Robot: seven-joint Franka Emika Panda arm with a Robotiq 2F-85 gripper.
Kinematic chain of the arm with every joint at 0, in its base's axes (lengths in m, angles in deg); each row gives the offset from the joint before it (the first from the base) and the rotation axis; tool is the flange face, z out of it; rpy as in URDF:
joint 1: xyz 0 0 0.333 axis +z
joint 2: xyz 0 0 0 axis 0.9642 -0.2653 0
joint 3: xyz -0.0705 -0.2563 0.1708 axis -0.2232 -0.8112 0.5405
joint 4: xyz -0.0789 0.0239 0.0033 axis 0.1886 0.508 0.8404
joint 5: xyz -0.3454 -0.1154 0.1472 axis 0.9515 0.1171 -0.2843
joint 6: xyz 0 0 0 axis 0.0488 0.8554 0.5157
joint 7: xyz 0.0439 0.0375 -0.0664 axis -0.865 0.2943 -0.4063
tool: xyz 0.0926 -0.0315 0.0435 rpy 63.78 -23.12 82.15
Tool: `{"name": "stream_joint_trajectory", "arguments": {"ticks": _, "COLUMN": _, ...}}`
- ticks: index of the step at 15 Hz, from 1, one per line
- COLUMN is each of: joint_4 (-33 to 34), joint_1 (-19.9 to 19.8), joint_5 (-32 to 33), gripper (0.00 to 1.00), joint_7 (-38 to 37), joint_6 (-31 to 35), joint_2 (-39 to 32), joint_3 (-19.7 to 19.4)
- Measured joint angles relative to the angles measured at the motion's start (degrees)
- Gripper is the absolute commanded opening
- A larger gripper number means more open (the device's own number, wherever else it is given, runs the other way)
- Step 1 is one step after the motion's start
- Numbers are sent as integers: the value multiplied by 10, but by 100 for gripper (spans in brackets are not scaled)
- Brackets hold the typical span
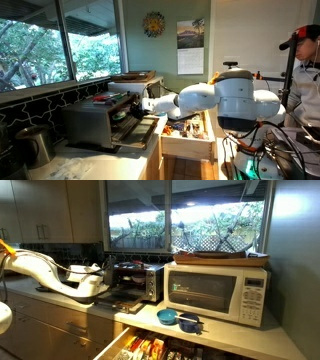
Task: Pick up the packaged cello tape and put it on the tray in the oven
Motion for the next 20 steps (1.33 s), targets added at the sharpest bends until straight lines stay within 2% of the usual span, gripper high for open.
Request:
{"name": "stream_joint_trajectory", "arguments": {"ticks": 4, "joint_4": 8, "joint_1": -7, "joint_5": 11, "gripper": 4, "joint_7": 0, "joint_6": -28, "joint_2": -13, "joint_3": 23}}
{"name": "stream_joint_trajectory", "arguments": {"ticks": 16, "joint_4": 76, "joint_1": -28, "joint_5": 3, "gripper": 3, "joint_7": -1, "joint_6": -78, "joint_2": -22, "joint_3": 28}}
{"name": "stream_joint_trajectory", "arguments": {"ticks": 17, "joint_4": 79, "joint_1": -30, "joint_5": 3, "gripper": 19, "joint_7": -1, "joint_6": -82, "joint_2": -22, "joint_3": 30}}
{"name": "stream_joint_trajectory", "arguments": {"ticks": 18, "joint_4": 81, "joint_1": -32, "joint_5": 3, "gripper": 28, "joint_7": -1, "joint_6": -85, "joint_2": -22, "joint_3": 31}}
{"name": "stream_joint_trajectory", "arguments": {"ticks": 19, "joint_4": 84, "joint_1": -33, "joint_5": 3, "gripper": 28, "joint_7": -1, "joint_6": -88, "joint_2": -22, "joint_3": 32}}
{"name": "stream_joint_trajectory", "arguments": {"ticks": 20, "joint_4": 85, "joint_1": -34, "joint_5": 3, "gripper": 34, "joint_7": -1, "joint_6": -90, "joint_2": -22, "joint_3": 32}}
